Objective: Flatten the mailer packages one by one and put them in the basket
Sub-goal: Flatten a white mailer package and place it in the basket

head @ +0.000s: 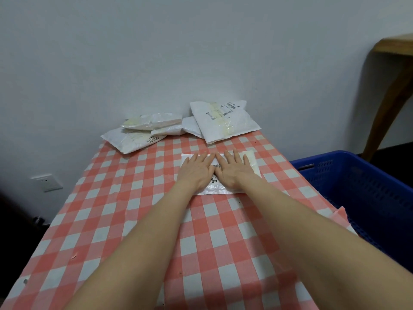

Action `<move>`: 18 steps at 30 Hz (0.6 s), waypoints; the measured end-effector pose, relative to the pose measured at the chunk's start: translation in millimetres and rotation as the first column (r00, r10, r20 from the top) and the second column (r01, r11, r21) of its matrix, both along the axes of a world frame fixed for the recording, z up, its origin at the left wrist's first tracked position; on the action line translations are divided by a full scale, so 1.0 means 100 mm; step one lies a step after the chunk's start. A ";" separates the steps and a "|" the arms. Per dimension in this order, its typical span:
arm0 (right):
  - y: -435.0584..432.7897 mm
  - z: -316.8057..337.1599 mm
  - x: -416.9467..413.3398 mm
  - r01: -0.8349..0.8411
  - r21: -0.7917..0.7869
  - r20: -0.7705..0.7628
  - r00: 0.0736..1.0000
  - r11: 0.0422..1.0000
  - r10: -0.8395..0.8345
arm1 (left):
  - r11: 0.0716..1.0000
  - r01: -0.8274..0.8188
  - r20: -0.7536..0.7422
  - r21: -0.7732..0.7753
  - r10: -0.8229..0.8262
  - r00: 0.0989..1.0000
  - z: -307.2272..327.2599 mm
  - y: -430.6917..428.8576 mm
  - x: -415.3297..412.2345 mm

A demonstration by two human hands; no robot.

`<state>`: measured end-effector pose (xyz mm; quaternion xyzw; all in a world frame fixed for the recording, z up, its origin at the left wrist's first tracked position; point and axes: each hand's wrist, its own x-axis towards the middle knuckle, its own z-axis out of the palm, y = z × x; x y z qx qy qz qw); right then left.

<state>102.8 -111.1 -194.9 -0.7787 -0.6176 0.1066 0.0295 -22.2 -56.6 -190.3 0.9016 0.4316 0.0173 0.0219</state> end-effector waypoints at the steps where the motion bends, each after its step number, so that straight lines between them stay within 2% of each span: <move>1: 0.00 0.00 0.00 0.001 -0.001 -0.001 1.000 1.000 -0.001 | 1.000 -0.003 0.000 -0.007 0.003 1.000 0.00 0.00 0.00; 18: 0.06 0.03 0.02 -0.004 -0.060 -0.001 1.000 0.998 0.004 | 0.998 -0.033 -0.078 -0.044 0.030 0.997 -0.01 0.09 0.06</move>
